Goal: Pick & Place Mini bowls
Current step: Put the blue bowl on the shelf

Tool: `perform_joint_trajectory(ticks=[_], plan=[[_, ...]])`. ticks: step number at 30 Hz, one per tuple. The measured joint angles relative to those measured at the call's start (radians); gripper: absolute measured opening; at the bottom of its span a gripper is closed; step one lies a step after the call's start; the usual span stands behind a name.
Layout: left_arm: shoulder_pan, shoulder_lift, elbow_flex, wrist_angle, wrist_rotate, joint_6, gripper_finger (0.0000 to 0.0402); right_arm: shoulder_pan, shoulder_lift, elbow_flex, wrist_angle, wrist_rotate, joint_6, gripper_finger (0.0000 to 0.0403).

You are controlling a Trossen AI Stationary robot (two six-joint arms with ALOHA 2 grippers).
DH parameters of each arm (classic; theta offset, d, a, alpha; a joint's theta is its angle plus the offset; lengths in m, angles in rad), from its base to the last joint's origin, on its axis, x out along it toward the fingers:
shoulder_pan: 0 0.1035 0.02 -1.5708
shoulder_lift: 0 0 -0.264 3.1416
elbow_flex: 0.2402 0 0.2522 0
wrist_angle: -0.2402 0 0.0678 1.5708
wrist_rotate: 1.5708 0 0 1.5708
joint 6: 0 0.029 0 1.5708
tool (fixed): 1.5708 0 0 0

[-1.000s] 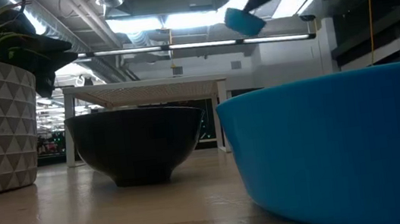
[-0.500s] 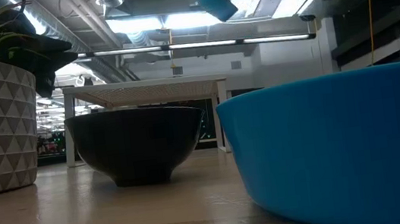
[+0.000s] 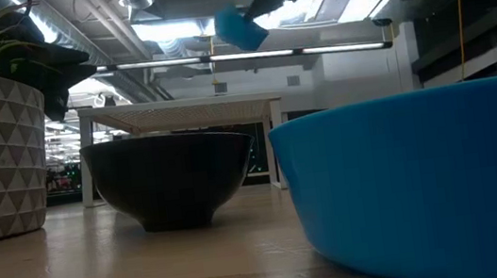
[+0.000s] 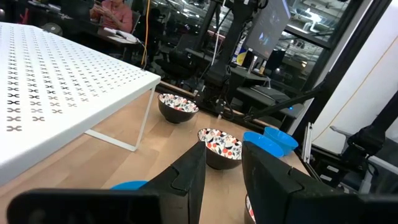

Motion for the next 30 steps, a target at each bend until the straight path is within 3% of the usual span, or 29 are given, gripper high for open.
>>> perform_joint_trajectory(ticks=[14,26,30], plan=[[0.000,0.000,0.000,0.000,0.000,0.000,0.0100,0.005,0.150,0.031,-0.048,-0.054,-0.042,0.0003],[0.000,0.000,0.000,0.000,0.000,0.000,0.0100,-0.001,0.167,0.031,-0.139,-0.066,-0.067,0.0003],[0.000,0.000,0.000,0.000,0.000,0.000,0.0100,-0.028,0.175,0.031,-0.130,-0.142,-0.061,0.0003]])
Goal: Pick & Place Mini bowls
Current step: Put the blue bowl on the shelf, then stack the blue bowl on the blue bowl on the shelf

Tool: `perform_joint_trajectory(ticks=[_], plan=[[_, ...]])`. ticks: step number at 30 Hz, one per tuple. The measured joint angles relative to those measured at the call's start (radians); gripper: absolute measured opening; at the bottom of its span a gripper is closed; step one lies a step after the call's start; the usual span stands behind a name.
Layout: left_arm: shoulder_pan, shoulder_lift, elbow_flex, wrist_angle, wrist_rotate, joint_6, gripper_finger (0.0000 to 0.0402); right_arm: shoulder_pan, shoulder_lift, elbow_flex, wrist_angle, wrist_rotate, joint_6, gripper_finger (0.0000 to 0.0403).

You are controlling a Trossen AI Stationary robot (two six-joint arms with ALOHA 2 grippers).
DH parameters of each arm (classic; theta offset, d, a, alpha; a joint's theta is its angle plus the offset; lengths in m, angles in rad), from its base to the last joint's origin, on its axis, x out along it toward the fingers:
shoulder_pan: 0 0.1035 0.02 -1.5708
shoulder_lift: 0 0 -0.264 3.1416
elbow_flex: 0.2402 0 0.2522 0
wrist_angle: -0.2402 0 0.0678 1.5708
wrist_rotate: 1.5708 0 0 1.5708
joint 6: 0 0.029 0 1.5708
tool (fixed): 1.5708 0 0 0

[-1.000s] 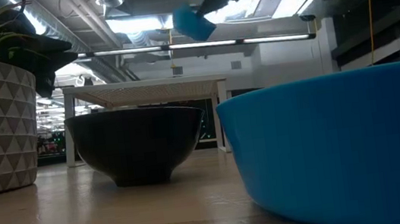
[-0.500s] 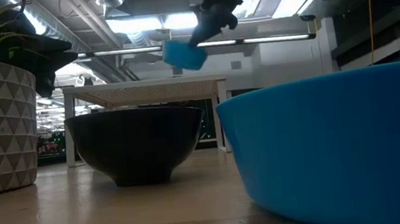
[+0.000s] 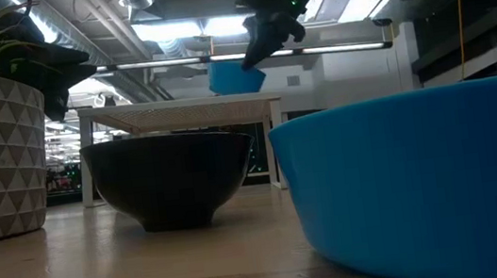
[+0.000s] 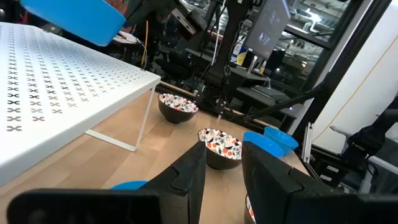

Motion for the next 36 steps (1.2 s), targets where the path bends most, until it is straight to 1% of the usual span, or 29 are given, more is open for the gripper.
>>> perform_joint_trajectory(ticks=[3,5,10,13,17,27,30,33,36], plan=[[0.000,0.000,0.000,0.000,0.000,0.000,0.0100,-0.016,0.014,0.000,-0.021,-0.040,0.031,0.0003],[0.000,0.000,0.000,0.000,0.000,0.000,0.0100,-0.020,0.021,0.000,-0.023,-0.040,0.053,0.0003],[0.000,0.000,0.000,0.000,0.000,0.000,0.0100,-0.021,0.023,0.000,-0.017,-0.042,0.051,0.0003],[0.000,0.000,0.000,0.000,0.000,0.000,0.0100,-0.020,0.023,0.000,-0.008,-0.042,0.051,0.0011],[0.000,0.000,0.000,0.000,0.000,0.000,0.0100,-0.019,0.023,0.000,-0.010,-0.041,0.051,0.0032],[0.000,0.000,0.000,0.000,0.000,0.000,0.0100,-0.006,0.014,-0.001,-0.017,-0.038,0.055,0.0102],[0.000,0.000,0.000,0.000,0.000,0.000,0.0100,0.003,-0.011,0.045,-0.055,-0.038,0.051,0.0116],[0.000,0.000,0.000,0.000,0.000,0.000,0.0100,0.004,-0.033,0.116,-0.112,-0.042,0.058,0.0121],[0.000,0.000,0.000,0.000,0.000,0.000,0.0100,0.003,-0.035,0.185,-0.193,-0.041,0.108,0.0122]])
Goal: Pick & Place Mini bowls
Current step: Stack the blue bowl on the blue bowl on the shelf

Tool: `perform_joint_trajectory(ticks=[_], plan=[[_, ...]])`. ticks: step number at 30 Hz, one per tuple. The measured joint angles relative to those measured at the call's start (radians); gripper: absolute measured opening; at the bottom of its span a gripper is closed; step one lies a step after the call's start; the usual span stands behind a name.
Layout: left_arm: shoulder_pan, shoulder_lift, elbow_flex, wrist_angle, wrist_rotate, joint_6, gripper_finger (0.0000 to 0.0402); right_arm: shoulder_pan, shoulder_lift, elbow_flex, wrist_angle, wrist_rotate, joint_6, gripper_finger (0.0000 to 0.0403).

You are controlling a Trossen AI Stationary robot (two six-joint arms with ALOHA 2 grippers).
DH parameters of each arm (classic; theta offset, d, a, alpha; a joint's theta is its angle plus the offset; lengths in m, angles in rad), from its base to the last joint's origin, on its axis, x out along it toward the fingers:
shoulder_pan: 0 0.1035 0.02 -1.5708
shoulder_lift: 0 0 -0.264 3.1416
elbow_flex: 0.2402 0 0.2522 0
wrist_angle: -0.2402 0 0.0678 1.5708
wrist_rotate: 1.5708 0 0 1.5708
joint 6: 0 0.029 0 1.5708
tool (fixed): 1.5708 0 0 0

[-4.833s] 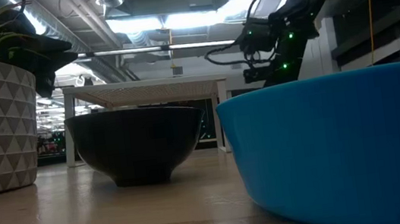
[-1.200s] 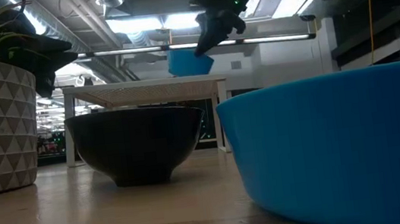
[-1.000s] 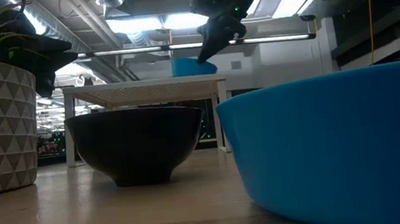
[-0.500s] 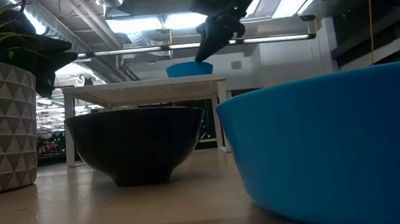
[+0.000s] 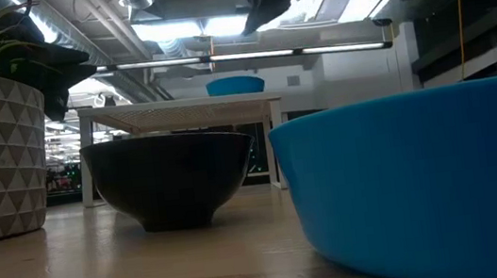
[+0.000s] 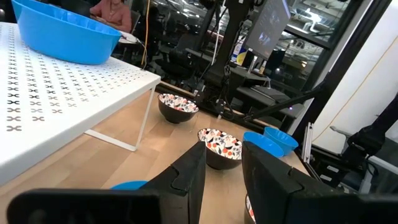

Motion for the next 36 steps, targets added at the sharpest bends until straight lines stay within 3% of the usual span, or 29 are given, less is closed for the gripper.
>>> perform_joint_trajectory(ticks=[5,14,23,36], plan=[[0.000,0.000,0.000,0.000,0.000,0.000,0.0100,0.007,-0.002,0.078,-0.135,-0.019,0.127,0.0123],[0.000,0.000,0.000,0.000,0.000,0.000,0.0100,0.065,-0.002,0.096,-0.311,-0.210,0.353,0.0123],[0.000,0.000,0.000,0.000,0.000,0.000,0.0100,0.155,-0.001,0.089,-0.488,-0.210,0.475,0.0123],[0.000,0.000,0.000,0.000,0.000,0.000,0.0100,0.296,-0.001,0.088,-0.505,-0.187,0.755,0.0123]])
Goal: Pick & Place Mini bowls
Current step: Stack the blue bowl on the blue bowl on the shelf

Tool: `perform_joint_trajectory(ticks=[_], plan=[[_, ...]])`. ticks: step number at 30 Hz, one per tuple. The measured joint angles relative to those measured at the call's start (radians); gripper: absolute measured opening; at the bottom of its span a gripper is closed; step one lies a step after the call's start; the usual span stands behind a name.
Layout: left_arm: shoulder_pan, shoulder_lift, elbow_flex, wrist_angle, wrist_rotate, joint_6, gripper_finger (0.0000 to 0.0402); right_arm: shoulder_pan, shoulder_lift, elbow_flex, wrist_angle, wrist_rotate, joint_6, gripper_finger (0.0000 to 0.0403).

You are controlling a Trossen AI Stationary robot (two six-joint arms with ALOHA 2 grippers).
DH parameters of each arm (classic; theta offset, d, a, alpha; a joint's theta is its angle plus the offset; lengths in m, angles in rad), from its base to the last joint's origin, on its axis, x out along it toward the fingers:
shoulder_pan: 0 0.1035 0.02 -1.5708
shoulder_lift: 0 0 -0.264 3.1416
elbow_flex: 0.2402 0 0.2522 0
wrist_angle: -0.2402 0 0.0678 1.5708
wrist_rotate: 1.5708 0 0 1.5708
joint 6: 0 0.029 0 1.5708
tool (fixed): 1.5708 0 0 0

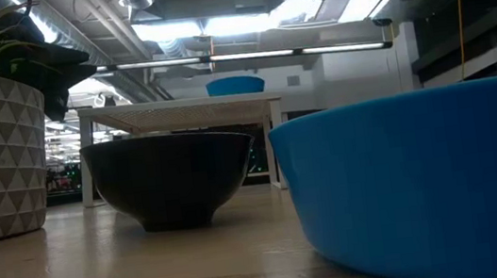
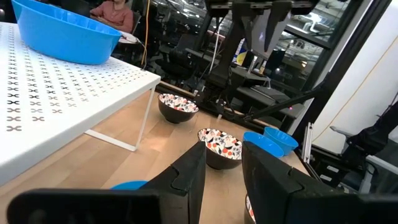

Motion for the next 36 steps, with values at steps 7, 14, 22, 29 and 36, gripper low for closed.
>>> perform_joint_trajectory(ticks=[7,14,22,29,36], plan=[[0.000,0.000,0.000,0.000,0.000,0.000,0.0100,0.111,0.000,0.000,0.021,0.088,0.209,0.0123],[0.000,0.000,0.000,0.000,0.000,0.000,0.0100,0.267,0.000,0.000,0.019,0.220,0.508,0.0123],[0.000,0.000,0.000,0.000,0.000,0.000,0.0100,0.471,0.008,0.000,0.016,0.344,0.871,0.0123],[0.000,0.000,0.000,0.000,0.000,0.000,0.0100,0.637,0.054,-0.001,-0.019,0.381,1.128,0.0123],[0.000,0.000,0.000,0.000,0.000,0.000,0.0100,0.749,0.126,-0.001,-0.019,0.381,1.251,0.0123]])
